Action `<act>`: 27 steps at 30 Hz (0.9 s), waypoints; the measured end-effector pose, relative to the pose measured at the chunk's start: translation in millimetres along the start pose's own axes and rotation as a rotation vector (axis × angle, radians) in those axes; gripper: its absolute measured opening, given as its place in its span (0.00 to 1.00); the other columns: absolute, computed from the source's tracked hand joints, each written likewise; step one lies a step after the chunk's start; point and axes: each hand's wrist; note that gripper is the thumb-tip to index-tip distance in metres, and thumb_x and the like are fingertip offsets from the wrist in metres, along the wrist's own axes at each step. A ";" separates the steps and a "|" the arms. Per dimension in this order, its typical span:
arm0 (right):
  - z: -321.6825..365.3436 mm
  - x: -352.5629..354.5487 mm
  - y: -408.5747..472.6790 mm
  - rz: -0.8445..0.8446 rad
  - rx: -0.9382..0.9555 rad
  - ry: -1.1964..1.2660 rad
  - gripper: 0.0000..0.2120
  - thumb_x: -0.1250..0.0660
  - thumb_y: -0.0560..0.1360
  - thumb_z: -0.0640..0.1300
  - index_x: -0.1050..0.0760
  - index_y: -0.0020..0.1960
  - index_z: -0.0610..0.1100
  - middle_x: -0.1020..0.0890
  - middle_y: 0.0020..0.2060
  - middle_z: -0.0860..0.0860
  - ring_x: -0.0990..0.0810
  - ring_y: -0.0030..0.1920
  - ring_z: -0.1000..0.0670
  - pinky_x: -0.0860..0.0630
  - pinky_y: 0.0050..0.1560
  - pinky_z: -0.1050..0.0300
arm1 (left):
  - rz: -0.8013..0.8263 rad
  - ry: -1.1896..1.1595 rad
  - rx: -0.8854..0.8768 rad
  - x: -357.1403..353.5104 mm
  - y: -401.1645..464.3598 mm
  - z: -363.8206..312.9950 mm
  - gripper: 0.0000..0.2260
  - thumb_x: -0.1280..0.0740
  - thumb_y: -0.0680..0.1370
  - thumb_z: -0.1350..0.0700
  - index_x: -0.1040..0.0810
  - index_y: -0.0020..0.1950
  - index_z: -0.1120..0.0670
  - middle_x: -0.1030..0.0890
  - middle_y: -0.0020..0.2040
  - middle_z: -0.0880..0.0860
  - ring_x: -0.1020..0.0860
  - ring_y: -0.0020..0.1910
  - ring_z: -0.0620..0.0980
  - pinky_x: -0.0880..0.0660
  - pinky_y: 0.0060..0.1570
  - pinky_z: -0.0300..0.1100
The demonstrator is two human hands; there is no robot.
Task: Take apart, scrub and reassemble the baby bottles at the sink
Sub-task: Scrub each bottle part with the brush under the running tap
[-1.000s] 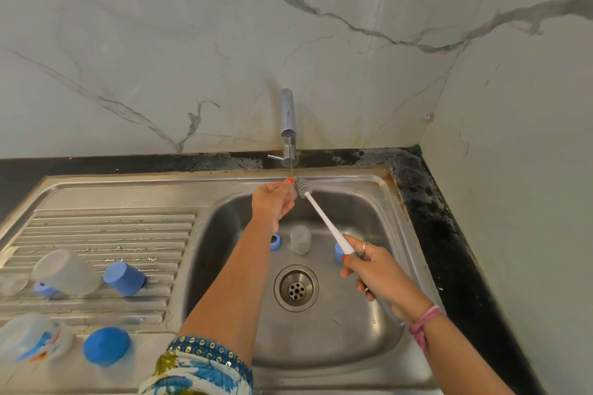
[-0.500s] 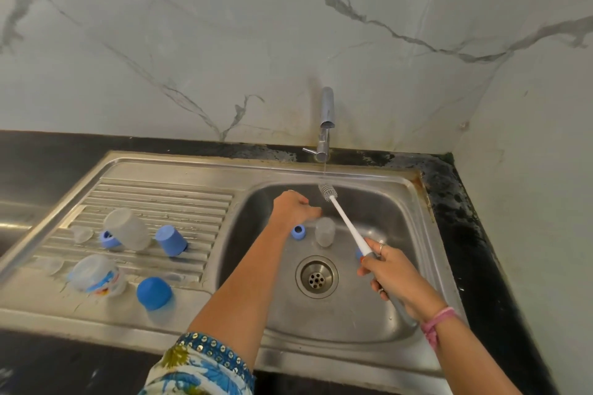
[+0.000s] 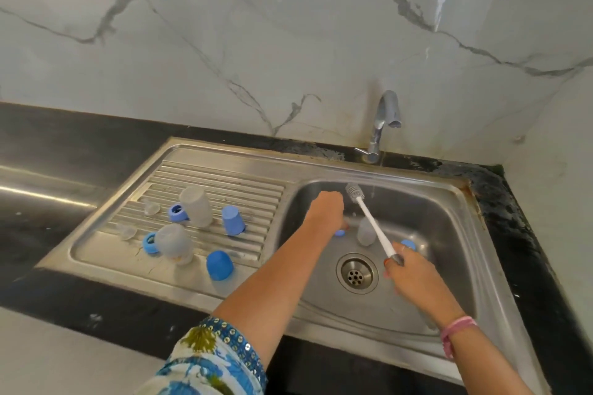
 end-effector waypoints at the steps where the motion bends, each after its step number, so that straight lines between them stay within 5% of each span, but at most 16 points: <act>1: 7.0 -5.3 -0.7 -0.001 -0.033 0.156 0.08 0.43 0.79 0.39 0.27 0.51 0.47 0.19 0.38 0.44 0.25 0.28 0.51 0.29 0.27 0.57 | -0.032 -0.039 -0.011 8.9 -4.2 5.3 0.19 0.28 0.74 0.54 0.22 0.62 0.61 0.20 0.59 0.59 0.22 0.58 0.57 0.25 0.58 0.47; 6: 58.2 -43.9 -1.2 -0.044 -0.121 0.665 0.12 0.41 0.80 0.37 0.27 0.61 0.43 0.20 0.37 0.44 0.32 0.20 0.54 0.37 0.18 0.65 | -0.251 -0.293 -0.086 83.6 -28.6 60.5 0.13 0.33 0.78 0.57 0.20 0.49 0.69 0.20 0.41 0.64 0.23 0.44 0.59 0.29 0.51 0.46; 12: 120.2 -88.0 0.5 -0.084 -0.096 0.764 0.11 0.40 0.80 0.37 0.27 0.61 0.45 0.19 0.38 0.46 0.31 0.23 0.53 0.36 0.20 0.63 | -0.458 -0.244 -0.030 180.5 -30.2 184.0 0.12 0.33 0.79 0.53 0.17 0.52 0.61 0.17 0.51 0.60 0.21 0.51 0.54 0.34 0.49 0.38; 19: 148.8 -121.3 15.7 -0.168 -0.153 0.786 0.15 0.39 0.80 0.40 0.27 0.66 0.44 0.18 0.39 0.48 0.30 0.28 0.52 0.33 0.21 0.61 | -0.285 -0.040 0.224 186.3 -12.2 335.0 0.10 0.33 0.76 0.55 0.17 0.51 0.59 0.18 0.52 0.56 0.22 0.56 0.54 0.35 0.48 0.38; 24: 159.3 -136.9 19.1 -0.191 -0.183 0.770 0.16 0.38 0.80 0.41 0.28 0.67 0.46 0.18 0.40 0.47 0.29 0.28 0.51 0.32 0.22 0.60 | -0.187 -0.079 0.289 161.2 -2.3 383.0 0.04 0.32 0.75 0.58 0.21 0.44 0.58 0.19 0.46 0.56 0.22 0.54 0.56 0.34 0.46 0.39; 27: 162.7 -139.2 19.2 -0.214 -0.195 0.766 0.16 0.39 0.80 0.40 0.29 0.68 0.46 0.18 0.42 0.45 0.30 0.28 0.51 0.33 0.24 0.60 | -0.191 -0.112 0.291 149.0 8.7 393.4 0.07 0.31 0.75 0.58 0.18 0.49 0.61 0.17 0.49 0.57 0.21 0.53 0.56 0.33 0.46 0.39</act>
Point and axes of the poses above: each hand's wrist, its own y-axis towards the middle knuckle, its own x-axis out of the back of the hand, z = x × y
